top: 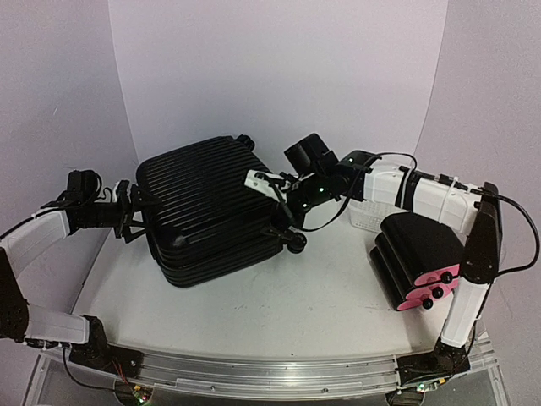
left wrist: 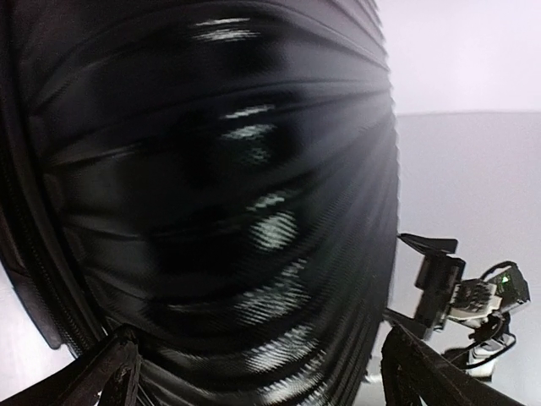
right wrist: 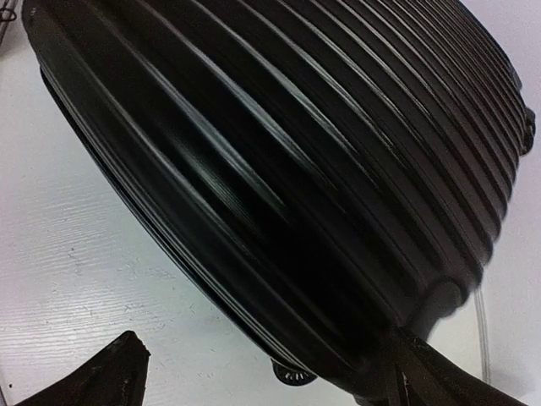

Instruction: Open, take out, and arrange the luggage

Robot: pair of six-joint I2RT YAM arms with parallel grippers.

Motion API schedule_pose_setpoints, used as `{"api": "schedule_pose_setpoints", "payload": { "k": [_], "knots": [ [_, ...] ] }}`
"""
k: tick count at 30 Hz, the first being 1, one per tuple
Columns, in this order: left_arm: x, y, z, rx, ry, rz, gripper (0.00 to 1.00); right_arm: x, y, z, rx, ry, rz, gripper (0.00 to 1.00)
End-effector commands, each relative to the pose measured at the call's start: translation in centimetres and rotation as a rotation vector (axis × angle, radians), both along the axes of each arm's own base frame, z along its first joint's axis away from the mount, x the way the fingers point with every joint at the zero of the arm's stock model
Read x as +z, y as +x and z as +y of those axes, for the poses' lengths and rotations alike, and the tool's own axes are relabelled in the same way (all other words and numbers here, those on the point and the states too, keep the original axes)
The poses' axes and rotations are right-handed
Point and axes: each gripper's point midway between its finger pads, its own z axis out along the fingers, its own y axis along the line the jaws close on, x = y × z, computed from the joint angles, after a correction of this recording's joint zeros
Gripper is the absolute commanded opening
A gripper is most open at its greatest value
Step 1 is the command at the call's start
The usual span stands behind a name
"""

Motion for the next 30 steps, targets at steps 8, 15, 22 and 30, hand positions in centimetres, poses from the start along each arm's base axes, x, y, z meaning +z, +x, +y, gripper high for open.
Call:
{"api": "schedule_pose_setpoints", "payload": {
  "k": [8,15,22,30],
  "knots": [
    [7.7,0.8,-3.9,-0.177,-0.045,-0.249,0.97,4.4,-5.6,7.3,0.1,0.036,-0.182,0.98],
    [10.0,5.7,-0.1,-0.041,0.211,-0.265,0.97,4.2,-6.0,6.3,-0.242,0.235,0.161,0.98],
    [15.3,15.4,1.0,0.014,0.335,-0.42,0.91,1.0,-2.6,1.0,-0.711,0.431,0.686,0.98],
    [12.4,24.0,2.8,0.136,0.773,-0.476,0.98,0.5,0.7,-1.7,-0.885,0.562,0.778,0.98]
  ]
}}
